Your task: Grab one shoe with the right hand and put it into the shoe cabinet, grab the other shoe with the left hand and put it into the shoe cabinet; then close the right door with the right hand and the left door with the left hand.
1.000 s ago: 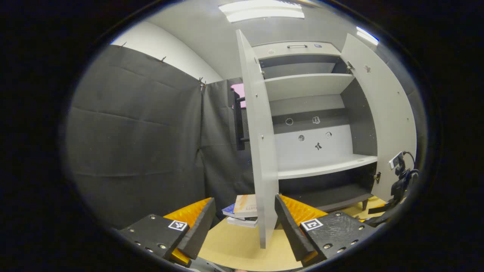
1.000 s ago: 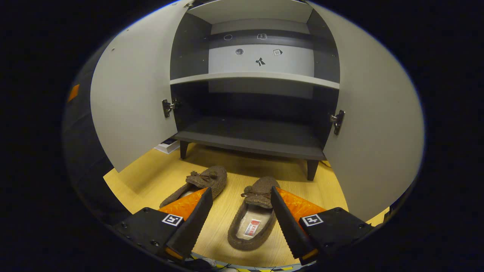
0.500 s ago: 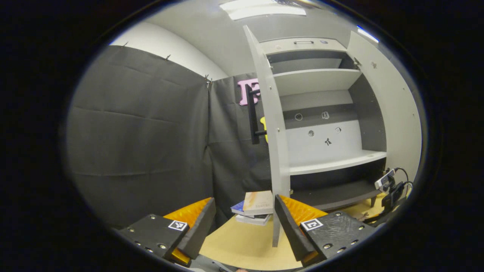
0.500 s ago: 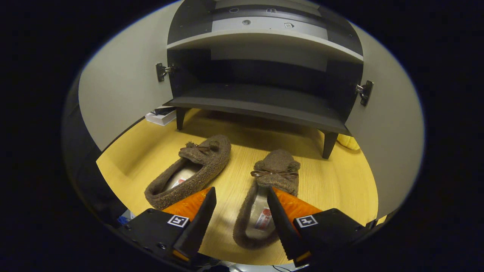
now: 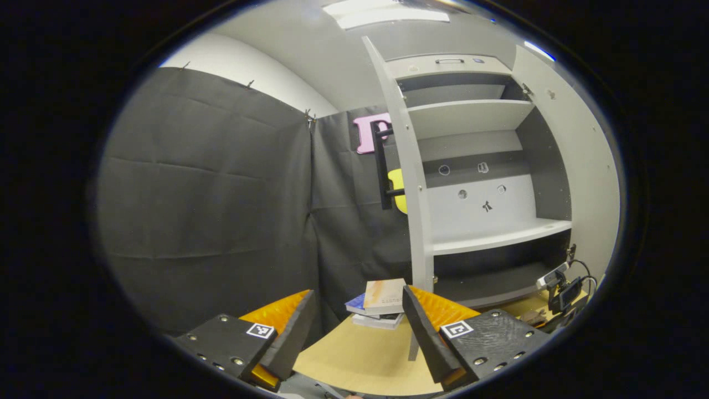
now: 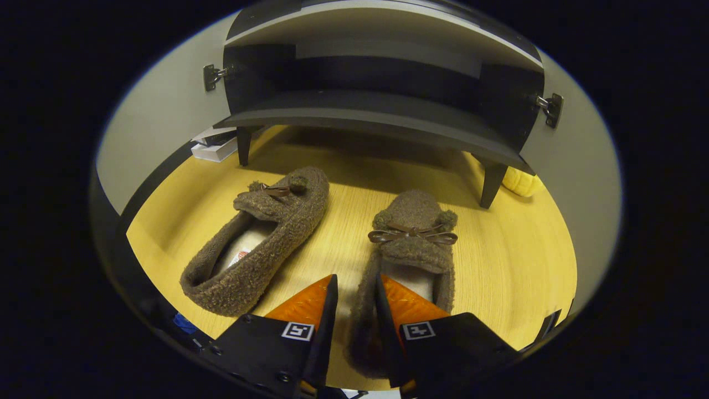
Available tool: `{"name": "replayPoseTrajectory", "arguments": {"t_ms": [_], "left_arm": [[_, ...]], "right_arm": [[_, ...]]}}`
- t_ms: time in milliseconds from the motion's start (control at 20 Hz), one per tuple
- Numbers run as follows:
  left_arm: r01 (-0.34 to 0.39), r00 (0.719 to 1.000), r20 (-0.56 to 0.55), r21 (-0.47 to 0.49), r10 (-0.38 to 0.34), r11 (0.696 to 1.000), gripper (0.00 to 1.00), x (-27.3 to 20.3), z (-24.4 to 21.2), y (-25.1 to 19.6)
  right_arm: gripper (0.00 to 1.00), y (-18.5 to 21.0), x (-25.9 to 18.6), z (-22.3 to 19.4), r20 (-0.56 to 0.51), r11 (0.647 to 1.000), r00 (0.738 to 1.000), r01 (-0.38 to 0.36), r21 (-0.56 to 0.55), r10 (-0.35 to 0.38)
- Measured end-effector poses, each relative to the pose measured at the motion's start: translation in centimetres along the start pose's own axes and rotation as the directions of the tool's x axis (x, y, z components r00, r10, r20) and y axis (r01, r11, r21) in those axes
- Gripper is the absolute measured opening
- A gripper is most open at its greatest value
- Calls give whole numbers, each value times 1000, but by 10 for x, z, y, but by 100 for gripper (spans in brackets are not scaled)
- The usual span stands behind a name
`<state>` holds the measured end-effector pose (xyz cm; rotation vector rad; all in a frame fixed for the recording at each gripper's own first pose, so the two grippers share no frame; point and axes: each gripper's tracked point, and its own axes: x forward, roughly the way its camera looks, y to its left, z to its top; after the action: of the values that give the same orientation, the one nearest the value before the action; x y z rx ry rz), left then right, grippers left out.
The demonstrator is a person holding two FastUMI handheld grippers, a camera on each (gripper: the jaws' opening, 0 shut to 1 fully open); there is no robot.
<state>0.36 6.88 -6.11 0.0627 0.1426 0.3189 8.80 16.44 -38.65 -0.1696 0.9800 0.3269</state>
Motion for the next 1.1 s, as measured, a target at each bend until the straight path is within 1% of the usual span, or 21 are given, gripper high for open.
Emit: {"name": "replayPoseTrajectory", "arguments": {"t_ms": [50,100,150,200,250,300,400,450,500,650,800,850,1000,1050,1100], "left_arm": [[-2,1000,0,0,2,1000,87,0,0,0],[-2,1000,1,-1,2,1000,87,0,0,0],[-2,1000,2,-4,2,1000,92,-1,0,0],[0,1000,4,-7,0,1000,97,0,1,0],[5,1000,4,-10,-5,1000,92,-2,1,-1],[6,1000,6,-10,-5,1000,87,-2,2,0],[11,1000,10,-14,-11,1000,92,-2,4,-2],[12,1000,10,-16,-12,1000,87,-2,5,-2],[15,1000,11,-19,-15,1000,87,-2,5,-3],[28,999,17,-21,-28,999,90,-5,8,-4],[48,998,39,-16,-48,999,93,-7,15,-7],[57,997,44,-15,-57,998,94,-9,17,-9],[84,995,53,-13,-83,996,97,-12,24,-15],[92,994,56,-13,-91,996,92,-12,26,-22],[99,993,61,-16,-98,995,97,-13,29,-27]], "right_arm": [[45,-12,8,-1,1,998,999,54,-15,-54],[31,-9,1,1,-4,999,999,37,4,-37],[18,-8,1,-1,-8,999,999,40,-1,-40],[18,-14,1,0,-9,998,998,62,14,-62],[3,-12,1,-3,-19,998,998,55,19,-55],[3,-14,-4,-1,-11,998,998,55,32,-54],[0,-17,-8,5,11,998,999,42,45,-42],[1,-19,-13,8,19,998,999,33,55,-34],[1,-21,-18,12,31,998,999,23,65,-25],[1,-23,-34,19,55,996,998,0,87,-5],[0,-27,-52,32,100,997,995,-8,81,-1],[1,-27,-58,36,117,997,993,-13,81,4],[1,-34,-86,57,182,996,983,-22,81,7],[1,-37,-96,65,205,997,979,-19,75,4],[1,-40,-104,74,228,998,974,-18,68,2]]}}
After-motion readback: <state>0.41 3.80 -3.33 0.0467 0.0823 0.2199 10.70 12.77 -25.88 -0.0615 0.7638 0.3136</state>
